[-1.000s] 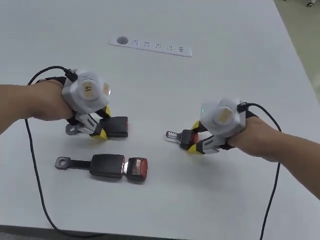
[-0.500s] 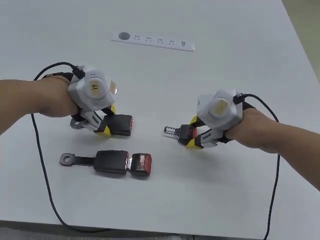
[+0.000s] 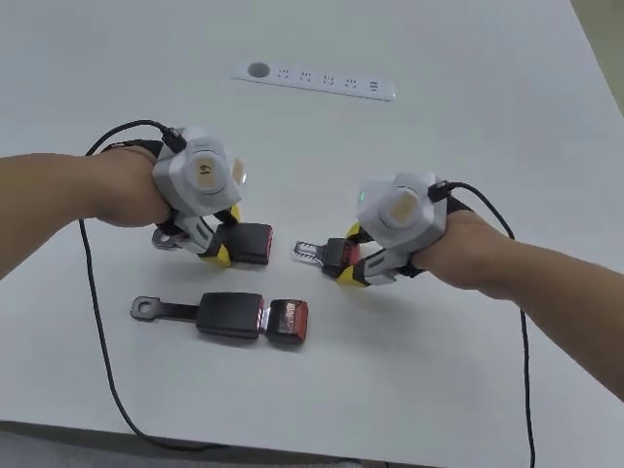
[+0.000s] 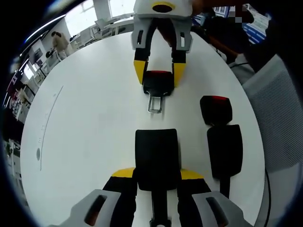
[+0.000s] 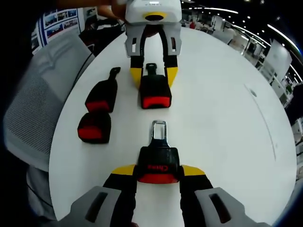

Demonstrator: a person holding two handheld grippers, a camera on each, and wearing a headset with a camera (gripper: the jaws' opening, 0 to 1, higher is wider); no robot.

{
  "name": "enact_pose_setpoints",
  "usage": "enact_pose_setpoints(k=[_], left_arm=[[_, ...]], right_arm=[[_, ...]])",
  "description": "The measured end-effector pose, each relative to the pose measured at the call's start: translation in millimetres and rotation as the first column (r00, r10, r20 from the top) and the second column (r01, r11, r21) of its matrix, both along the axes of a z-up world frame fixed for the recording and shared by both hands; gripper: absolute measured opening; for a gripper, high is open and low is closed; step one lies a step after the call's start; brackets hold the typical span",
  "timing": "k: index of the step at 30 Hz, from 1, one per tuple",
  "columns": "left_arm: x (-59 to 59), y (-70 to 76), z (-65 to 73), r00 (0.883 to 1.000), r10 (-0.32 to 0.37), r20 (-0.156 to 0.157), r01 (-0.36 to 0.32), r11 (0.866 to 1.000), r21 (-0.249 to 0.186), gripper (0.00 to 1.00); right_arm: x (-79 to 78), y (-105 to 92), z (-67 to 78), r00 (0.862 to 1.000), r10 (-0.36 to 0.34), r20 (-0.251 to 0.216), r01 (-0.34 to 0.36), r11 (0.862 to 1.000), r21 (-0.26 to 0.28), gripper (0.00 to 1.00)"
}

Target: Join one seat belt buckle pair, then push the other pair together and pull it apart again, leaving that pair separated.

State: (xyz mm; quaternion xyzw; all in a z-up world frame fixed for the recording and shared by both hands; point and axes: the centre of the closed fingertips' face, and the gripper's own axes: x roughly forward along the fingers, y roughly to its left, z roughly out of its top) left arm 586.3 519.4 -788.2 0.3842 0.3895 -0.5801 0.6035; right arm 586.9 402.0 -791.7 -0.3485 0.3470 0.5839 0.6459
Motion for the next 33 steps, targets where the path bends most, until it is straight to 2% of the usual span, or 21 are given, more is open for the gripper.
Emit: enact_pose_setpoints(k=[4,9,13,17,22,23,28,33], left_arm=[[0.5,0.7,-0.4,1.000,0.003,0.004,-0.003,1.000,0.001,0.33],[0.8,0.9,-0.5,1.000,0.006,-0.001,-0.006,1.000,0.009,0.33],[1.4,1.2,-1.0,1.000,0.009,-0.004,-0.009,1.000,0.014,0.33],[1.0,1.0,-0.6,1.000,0.013,-0.002,-0.013,1.000,0.017,0.33],[-0.1,0.2,-0.1,1.000,0.010,-0.001,-0.010,1.000,0.022,0.33],[-0.1,0.1,-0.1,1.000,0.006,-0.002,-0.006,1.000,0.022,0.33],[-0.5,-0.3,0.2,1.000,0.003,0.000,-0.003,1.000,0.012,0.33],[-0.7,-1.3,0.5,1.000,-0.002,-0.002,0.002,1.000,0.007,0.33]], right_arm=[[0.2,9.7,-1.3,0.999,0.022,0.027,-0.022,0.999,-0.026,0.32],[-1.1,18.3,-1.7,0.999,0.041,0.030,-0.040,0.999,-0.031,0.32],[1.9,21.8,1.5,0.999,0.024,0.035,-0.023,0.999,-0.025,0.32],[4.1,26.3,-2.4,0.999,0.026,0.032,-0.025,1.000,-0.015,0.32],[3.3,33.1,0.7,0.997,0.068,0.039,-0.068,0.998,-0.005,0.32],[1.5,34.5,4.5,0.997,0.073,0.037,-0.073,0.997,-0.004,0.32],[4.4,38.6,0.2,0.995,0.091,0.026,-0.091,0.996,0.001,0.32],[5.9,40.9,-1.9,0.997,0.077,-0.001,-0.077,0.997,0.023,0.31]])
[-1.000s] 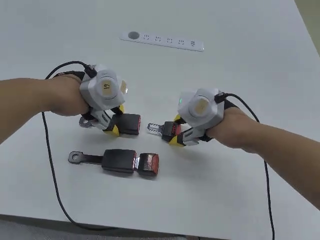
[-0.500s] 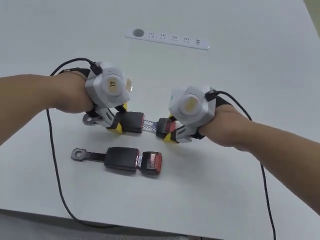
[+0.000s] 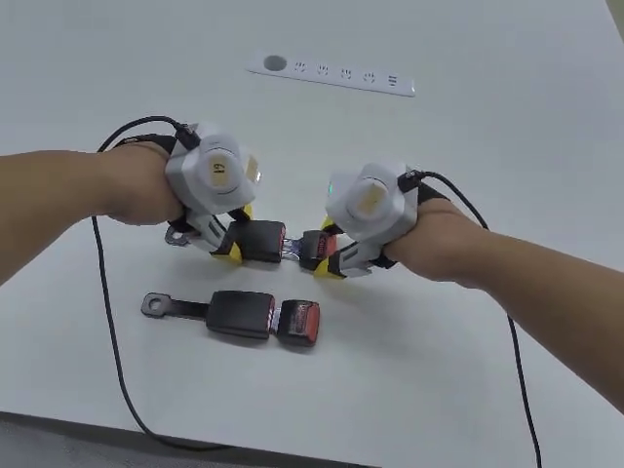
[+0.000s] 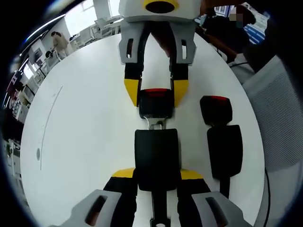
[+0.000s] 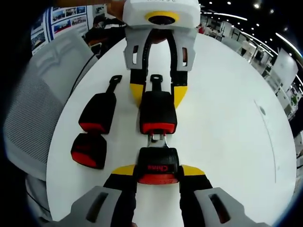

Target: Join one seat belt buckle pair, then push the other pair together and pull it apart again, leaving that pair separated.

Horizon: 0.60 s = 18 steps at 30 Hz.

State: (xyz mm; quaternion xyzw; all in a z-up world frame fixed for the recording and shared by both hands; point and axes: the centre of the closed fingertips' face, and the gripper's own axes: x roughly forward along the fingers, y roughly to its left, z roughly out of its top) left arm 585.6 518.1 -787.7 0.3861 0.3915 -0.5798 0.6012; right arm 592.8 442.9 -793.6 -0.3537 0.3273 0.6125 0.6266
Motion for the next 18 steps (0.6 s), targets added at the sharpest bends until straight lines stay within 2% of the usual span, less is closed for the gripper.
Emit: enact_pose_setpoints(k=[8,17,18], left_arm=[[1.3,1.4,-1.5,1.000,0.011,-0.012,-0.011,0.999,-0.047,0.32],[5.2,3.8,-5.6,1.000,0.011,-0.012,-0.012,0.999,-0.043,0.32],[5.4,3.9,-5.7,1.000,0.011,-0.012,-0.012,0.999,-0.043,0.32]], right_arm=[[0.2,3.4,-1.2,1.000,-0.012,-0.005,0.012,1.000,0.002,0.30],[1.3,15.5,-1.3,1.000,-0.012,0.007,0.012,1.000,0.011,0.29],[-0.7,16.5,2.2,1.000,-0.013,0.006,0.013,1.000,0.012,0.29]])
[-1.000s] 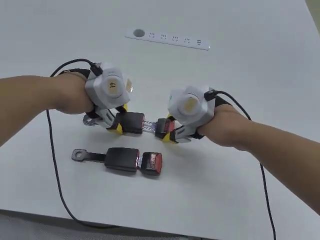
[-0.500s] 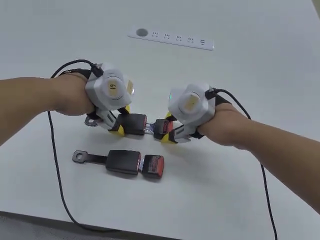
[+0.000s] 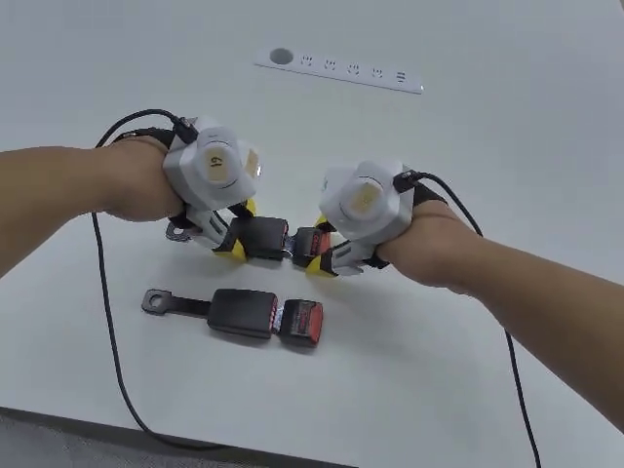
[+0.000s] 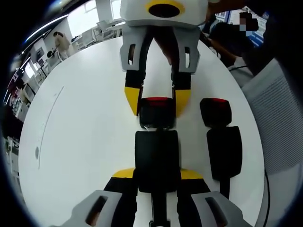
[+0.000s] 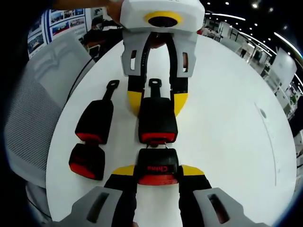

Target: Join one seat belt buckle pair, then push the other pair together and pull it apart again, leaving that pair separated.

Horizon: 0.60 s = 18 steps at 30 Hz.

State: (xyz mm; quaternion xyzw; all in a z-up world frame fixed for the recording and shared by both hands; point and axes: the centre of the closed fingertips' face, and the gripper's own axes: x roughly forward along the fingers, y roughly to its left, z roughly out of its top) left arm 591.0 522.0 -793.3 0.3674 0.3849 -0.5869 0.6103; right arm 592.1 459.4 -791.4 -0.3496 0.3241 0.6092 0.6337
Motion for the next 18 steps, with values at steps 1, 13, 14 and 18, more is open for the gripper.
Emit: enact_pose_setpoints(k=[1,13,14,18], left_arm=[[0.1,0.0,0.0,1.000,0.000,0.000,0.000,1.000,0.001,0.32],[0.4,0.0,-0.1,1.000,-0.005,0.003,0.005,1.000,0.013,0.32],[0.5,0.0,-0.1,1.000,-0.004,0.003,0.004,1.000,0.014,0.32],[-1.0,-1.3,1.4,1.000,-0.001,0.004,0.001,1.000,0.015,0.32]], right_arm=[[0.3,0.4,-0.7,1.000,-0.003,-0.001,0.003,1.000,0.000,0.29],[-3.4,3.2,-1.6,1.000,-0.001,0.006,0.001,1.000,-0.014,0.29],[-2.5,1.7,0.8,1.000,-0.001,0.006,0.001,1.000,-0.014,0.29],[0.1,2.0,-3.1,1.000,-0.002,0.005,0.002,1.000,-0.013,0.29]])
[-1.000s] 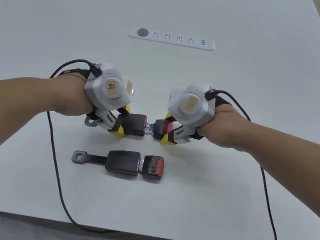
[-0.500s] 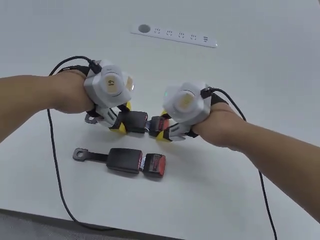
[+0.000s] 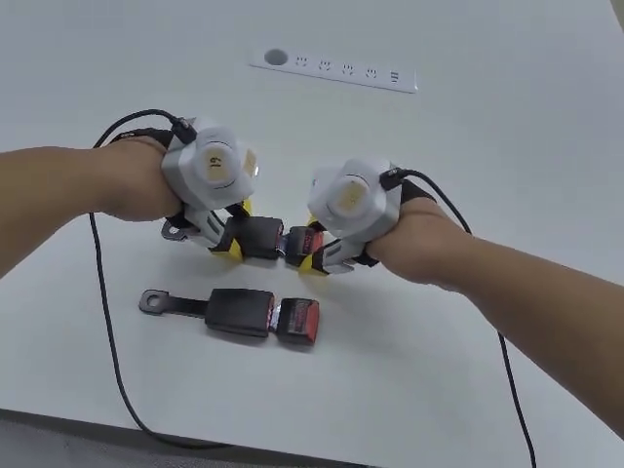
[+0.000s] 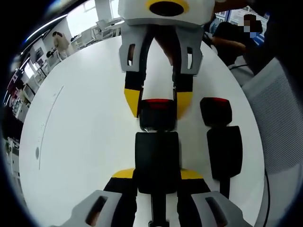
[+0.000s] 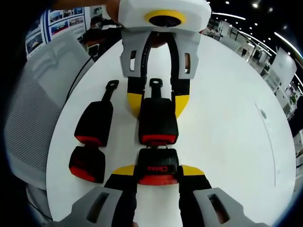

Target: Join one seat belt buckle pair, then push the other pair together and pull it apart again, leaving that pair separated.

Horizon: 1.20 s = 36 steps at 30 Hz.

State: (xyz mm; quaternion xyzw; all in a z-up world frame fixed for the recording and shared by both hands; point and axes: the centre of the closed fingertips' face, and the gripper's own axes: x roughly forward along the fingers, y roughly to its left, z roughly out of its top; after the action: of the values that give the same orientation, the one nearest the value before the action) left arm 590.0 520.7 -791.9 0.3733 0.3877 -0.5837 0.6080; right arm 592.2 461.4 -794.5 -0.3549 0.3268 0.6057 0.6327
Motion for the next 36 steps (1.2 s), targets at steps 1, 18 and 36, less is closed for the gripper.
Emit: enact_pose_setpoints(k=[1,18,36], left_arm=[[-0.3,-0.2,0.3,1.000,0.002,0.001,-0.002,1.000,-0.002,0.32],[-4.3,-2.8,4.8,1.000,0.024,0.000,-0.024,1.000,-0.009,0.32],[-0.7,-0.3,1.4,1.000,0.028,0.001,-0.028,1.000,0.014,0.33]], right_arm=[[0.1,0.2,0.3,1.000,0.001,0.000,-0.001,1.000,0.000,0.29],[-0.6,-19.6,1.9,1.000,0.007,-0.005,-0.007,1.000,-0.012,0.31],[-4.8,-70.5,3.3,0.999,-0.048,-0.001,0.048,0.999,-0.022,0.32]])
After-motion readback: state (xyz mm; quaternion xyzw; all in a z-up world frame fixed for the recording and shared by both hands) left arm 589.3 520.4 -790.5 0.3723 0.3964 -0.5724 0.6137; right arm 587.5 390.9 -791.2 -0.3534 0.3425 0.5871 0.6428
